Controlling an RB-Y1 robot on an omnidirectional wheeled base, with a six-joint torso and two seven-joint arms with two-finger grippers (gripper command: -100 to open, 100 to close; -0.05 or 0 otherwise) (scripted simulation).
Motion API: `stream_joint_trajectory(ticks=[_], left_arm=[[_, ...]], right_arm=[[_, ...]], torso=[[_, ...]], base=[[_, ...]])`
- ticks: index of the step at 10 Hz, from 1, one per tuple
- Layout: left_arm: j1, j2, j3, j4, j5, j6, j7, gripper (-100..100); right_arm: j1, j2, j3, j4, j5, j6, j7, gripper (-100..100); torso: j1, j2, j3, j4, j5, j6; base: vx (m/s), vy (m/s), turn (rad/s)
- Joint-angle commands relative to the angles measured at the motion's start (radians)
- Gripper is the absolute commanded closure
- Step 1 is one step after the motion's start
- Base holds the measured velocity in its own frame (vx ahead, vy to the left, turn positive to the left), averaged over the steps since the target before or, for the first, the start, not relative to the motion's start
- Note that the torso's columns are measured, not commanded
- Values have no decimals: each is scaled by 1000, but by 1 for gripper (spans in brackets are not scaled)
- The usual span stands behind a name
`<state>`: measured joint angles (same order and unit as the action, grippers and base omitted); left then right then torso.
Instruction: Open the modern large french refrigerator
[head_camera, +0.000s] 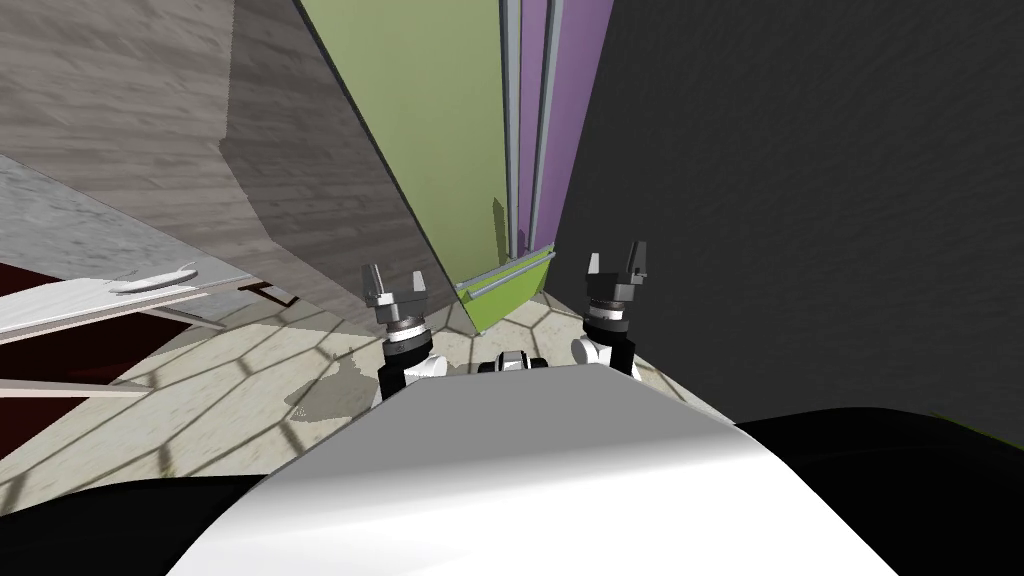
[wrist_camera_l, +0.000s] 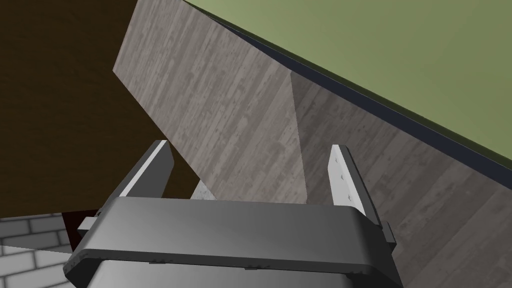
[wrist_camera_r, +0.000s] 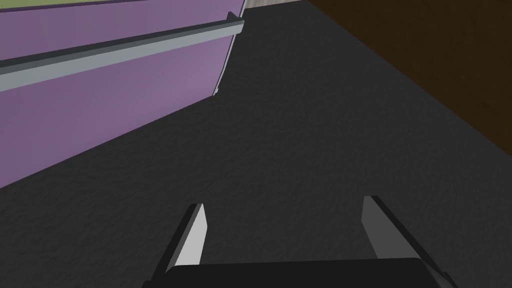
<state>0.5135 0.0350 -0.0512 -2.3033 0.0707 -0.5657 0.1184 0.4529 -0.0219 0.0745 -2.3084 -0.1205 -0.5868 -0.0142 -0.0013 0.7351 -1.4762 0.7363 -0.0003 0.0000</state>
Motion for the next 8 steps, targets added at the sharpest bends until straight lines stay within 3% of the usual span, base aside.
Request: stream_joint_trajectory(ticks=[1,8], left_arm=[[-2,58,-3,36,15,-21,17,-100],[-30,137,-11,199,82,-104,91,-100]], right_arm=[[0,0,0,0,0,0,0,0],[0,0,0,0,0,0,0,0]], torso=[[0,1,-1,1,0,0],[1,3,0,2,0,0]], base=[[74,-78,-2],[117,-94,-4]])
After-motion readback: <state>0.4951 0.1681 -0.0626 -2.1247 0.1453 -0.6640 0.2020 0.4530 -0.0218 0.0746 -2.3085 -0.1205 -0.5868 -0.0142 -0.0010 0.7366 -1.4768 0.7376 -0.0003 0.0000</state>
